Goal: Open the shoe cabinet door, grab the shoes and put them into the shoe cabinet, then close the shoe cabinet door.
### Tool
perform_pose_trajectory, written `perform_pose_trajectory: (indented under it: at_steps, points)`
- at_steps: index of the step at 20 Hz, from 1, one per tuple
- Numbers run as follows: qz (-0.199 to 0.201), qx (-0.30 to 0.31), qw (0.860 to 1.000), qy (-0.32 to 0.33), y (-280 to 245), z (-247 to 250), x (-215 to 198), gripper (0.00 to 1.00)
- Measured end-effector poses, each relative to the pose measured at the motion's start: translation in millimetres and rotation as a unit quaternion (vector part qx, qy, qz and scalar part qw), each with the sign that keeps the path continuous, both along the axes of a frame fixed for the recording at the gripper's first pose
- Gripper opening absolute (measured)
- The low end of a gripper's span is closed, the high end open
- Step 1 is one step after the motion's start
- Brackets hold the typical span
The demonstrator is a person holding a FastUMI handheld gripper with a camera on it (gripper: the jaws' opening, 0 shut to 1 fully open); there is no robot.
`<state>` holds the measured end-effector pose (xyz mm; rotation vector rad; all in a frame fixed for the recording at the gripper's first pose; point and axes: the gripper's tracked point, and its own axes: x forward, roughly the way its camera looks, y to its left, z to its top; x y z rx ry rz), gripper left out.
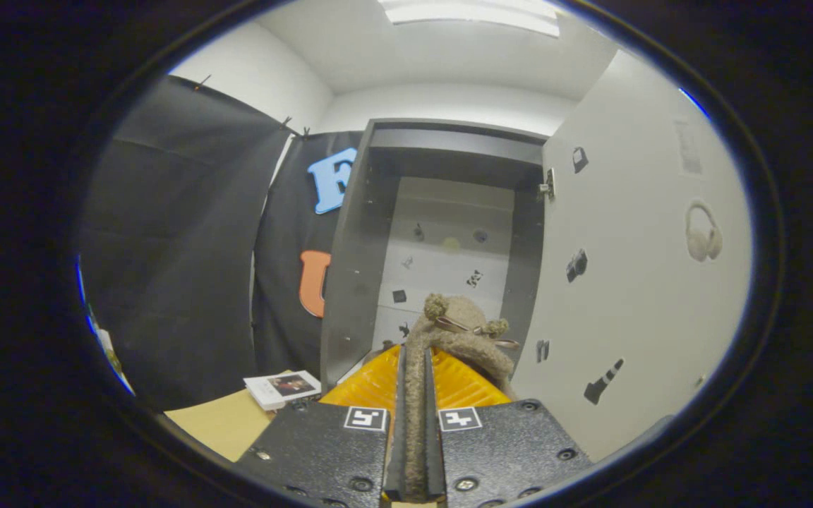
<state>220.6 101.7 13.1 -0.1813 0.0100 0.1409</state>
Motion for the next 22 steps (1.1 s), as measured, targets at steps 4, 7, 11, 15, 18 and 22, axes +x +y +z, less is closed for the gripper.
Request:
perform_pose_trajectory:
  at_steps: [4,7,11,15,18,22]
  points:
    - [-0.026,0.013,0.999,0.015,-8,8,56,0.14]
    - [-0.052,-0.016,0.998,0.036,-19,-3,100,0.14]
    - [-0.062,-0.026,0.996,0.059,-17,-16,147,0.14]
    - [-0.067,-0.043,0.993,0.083,-19,-46,188,0.14]
    - [-0.073,-0.056,0.992,0.087,-23,-64,226,0.14]
    - [-0.095,-0.058,0.988,0.105,-34,-94,261,0.14]
